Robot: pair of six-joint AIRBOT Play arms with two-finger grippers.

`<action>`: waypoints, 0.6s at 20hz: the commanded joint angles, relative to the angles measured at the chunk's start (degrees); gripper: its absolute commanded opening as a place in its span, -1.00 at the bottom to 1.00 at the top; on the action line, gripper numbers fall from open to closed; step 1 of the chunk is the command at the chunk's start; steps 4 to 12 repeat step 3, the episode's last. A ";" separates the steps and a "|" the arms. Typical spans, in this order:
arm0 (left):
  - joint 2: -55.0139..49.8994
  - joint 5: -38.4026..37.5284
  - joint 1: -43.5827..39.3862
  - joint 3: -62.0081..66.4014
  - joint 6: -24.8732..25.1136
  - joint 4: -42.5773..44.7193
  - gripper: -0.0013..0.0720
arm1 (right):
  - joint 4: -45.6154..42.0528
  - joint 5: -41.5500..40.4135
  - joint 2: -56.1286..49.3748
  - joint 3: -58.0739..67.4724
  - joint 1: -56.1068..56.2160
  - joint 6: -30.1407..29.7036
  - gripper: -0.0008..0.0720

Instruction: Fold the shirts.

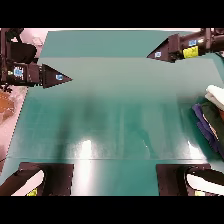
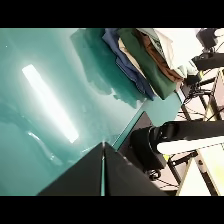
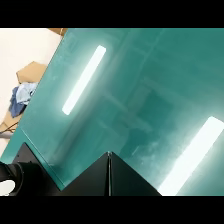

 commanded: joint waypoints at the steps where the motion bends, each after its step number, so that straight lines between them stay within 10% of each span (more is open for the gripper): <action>1: 0.04 0.37 0.04 0.04 0.00 -0.61 -0.90 | 0.15 -0.04 -2.60 -0.02 0.42 -0.02 -0.91; 12: 0.04 0.37 0.04 0.04 0.02 -0.61 -0.90 | 0.15 -0.04 -4.31 -0.04 0.42 -0.02 -0.91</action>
